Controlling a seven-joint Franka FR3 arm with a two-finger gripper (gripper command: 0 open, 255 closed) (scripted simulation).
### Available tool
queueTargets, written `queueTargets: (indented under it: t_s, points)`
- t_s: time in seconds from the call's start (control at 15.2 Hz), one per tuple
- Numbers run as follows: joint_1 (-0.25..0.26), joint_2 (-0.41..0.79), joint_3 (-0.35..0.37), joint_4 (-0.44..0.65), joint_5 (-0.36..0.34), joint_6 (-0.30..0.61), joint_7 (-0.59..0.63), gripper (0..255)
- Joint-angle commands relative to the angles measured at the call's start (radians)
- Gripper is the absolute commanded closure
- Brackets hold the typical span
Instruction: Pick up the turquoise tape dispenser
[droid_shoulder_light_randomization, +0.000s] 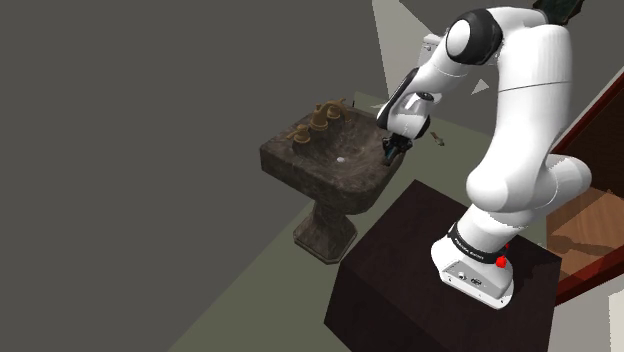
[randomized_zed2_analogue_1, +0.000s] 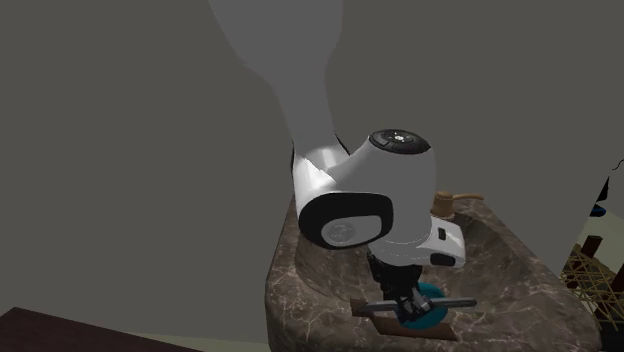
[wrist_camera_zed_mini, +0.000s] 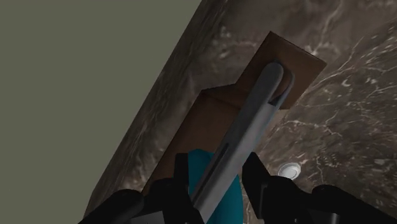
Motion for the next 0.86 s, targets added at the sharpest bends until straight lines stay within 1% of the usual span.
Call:
queueTargets:
  t_s: [0.0,0.66,0.79]
  points:
    - [0.021,-0.027,-0.022,-0.012,-0.009,-0.019,0.013,255]
    - [0.128,-0.164,-0.149,-0.063,-0.088,-0.120,0.095,255]
    - [0.130,-0.166,-0.150,-0.064,-0.090,-0.121,0.097,255]
